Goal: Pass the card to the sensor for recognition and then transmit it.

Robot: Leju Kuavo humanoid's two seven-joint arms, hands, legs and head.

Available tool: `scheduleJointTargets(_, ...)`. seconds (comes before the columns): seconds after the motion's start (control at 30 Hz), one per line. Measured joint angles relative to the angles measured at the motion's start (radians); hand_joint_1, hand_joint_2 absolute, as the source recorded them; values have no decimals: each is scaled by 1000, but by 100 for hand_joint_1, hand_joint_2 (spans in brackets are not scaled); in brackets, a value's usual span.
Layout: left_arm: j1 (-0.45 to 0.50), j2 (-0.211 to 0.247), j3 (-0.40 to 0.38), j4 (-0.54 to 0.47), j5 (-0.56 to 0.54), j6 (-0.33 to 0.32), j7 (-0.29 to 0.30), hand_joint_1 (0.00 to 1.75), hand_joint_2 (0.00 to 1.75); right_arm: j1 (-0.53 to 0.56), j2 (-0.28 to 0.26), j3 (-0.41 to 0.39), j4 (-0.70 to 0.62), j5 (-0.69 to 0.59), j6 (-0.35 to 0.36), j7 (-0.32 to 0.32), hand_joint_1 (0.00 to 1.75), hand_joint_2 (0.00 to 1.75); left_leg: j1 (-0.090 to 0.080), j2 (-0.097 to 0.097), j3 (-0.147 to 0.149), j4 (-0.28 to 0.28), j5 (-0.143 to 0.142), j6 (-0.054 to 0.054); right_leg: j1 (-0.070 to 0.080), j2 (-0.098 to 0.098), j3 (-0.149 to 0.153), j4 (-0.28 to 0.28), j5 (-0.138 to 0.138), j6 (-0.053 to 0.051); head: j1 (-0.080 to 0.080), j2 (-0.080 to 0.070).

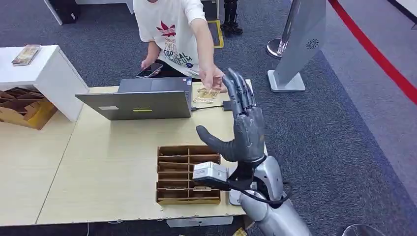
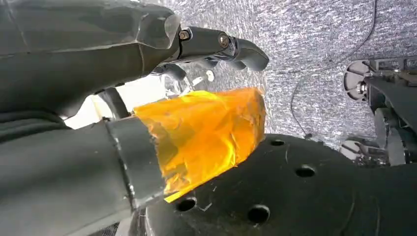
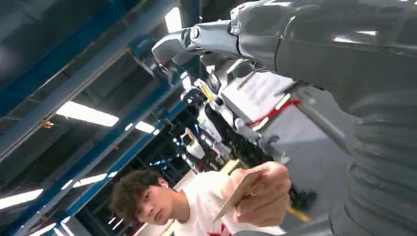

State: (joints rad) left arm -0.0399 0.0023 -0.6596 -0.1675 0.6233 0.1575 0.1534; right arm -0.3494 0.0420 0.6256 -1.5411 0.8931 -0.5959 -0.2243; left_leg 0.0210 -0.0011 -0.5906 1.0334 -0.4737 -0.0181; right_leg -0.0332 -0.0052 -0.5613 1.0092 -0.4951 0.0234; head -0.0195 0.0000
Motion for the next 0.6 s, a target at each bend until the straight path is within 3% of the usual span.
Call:
scheduleJointTargets(0.23, -3, 6, -28, 0, -20, -11, 3, 0, 0, -88, -18, 37, 102, 156, -21, 49, 0, 175, 0, 0, 0, 0, 0, 0, 0, 0, 0, 0, 0, 0, 0, 0)
scheduleJointTargets(0.5, -6, 11, -52, 0, -32, -24, 10, 0, 0, -174, -37, 73, 206, 251, -23, 78, 0, 175, 0, 0, 0, 0, 0, 0, 0, 0, 0, 0, 0, 0, 0, 0)
scheduleJointTargets(0.53, -7, 11, -53, 0, -34, -24, 10, 0, 0, -180, -38, 76, 217, 257, -24, 81, 21, 175, 0, 0, 0, 0, 0, 0, 0, 0, 0, 0, 0, 0, 0, 0)
scheduleJointTargets(0.57, -7, 13, -53, 0, -34, -25, 10, 0, 0, -188, -39, 79, 226, 261, -24, 86, 145, 175, 0, 0, 0, 0, 0, 0, 0, 0, 0, 0, 0, 0, 0, 0)
scheduleJointTargets(0.6, -8, 13, -54, 0, -34, -25, 11, 0, 0, -196, -40, 84, 238, 266, -26, 88, 166, 175, 0, 0, 0, 0, 0, 0, 0, 0, 0, 0, 0, 0, 0, 0)
